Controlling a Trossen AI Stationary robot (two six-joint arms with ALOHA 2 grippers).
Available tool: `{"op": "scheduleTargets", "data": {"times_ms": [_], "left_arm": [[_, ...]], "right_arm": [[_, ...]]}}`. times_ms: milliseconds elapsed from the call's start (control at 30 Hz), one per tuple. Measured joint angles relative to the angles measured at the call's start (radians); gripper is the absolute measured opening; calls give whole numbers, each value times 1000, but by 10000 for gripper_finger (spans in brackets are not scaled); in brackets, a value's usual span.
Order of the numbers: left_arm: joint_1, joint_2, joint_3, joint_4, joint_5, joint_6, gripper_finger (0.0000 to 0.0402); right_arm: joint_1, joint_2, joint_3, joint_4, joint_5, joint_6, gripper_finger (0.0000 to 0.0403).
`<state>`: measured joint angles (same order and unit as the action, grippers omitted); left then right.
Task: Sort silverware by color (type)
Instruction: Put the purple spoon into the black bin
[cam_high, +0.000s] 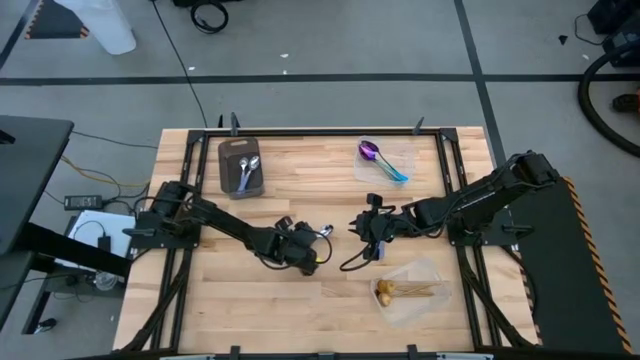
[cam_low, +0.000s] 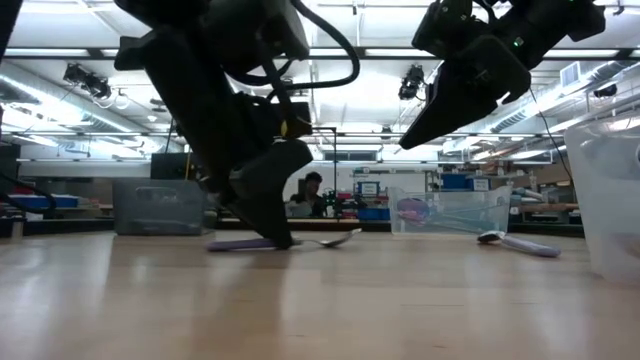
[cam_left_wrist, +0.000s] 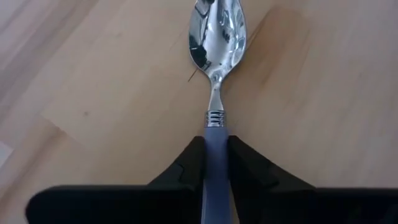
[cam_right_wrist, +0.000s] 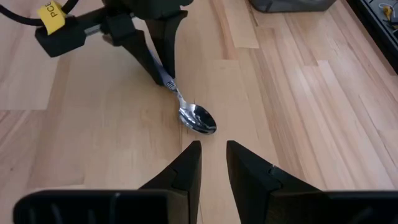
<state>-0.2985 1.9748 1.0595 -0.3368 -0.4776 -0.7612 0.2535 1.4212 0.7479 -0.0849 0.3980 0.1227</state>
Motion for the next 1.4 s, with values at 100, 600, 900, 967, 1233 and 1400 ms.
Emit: {"op": "scheduleTargets", "data": {"times_ms": [100, 600, 900, 967, 1233, 1400], "left_arm": [[1, -7, 0, -28, 24, 14, 56], [32, -111, -16, -111, 107, 71, 56], [32, -112, -14, -115, 93, 74, 56], [32, -112, -13, -115, 90, 70, 56], [32, -113, -13, -115, 86, 69, 56], [32, -114, -13, -115, 84, 69, 56]], "right_arm": [[0, 0, 0, 1, -3, 0, 86], [0, 0, 0, 3, -8, -8, 86], [0, -1, 0, 2, -8, -10, 86], [0, -1, 0, 2, -8, -10, 86], [0, -1, 0, 2, -8, -10, 86], [0, -1, 0, 1, -8, -10, 86]]}}
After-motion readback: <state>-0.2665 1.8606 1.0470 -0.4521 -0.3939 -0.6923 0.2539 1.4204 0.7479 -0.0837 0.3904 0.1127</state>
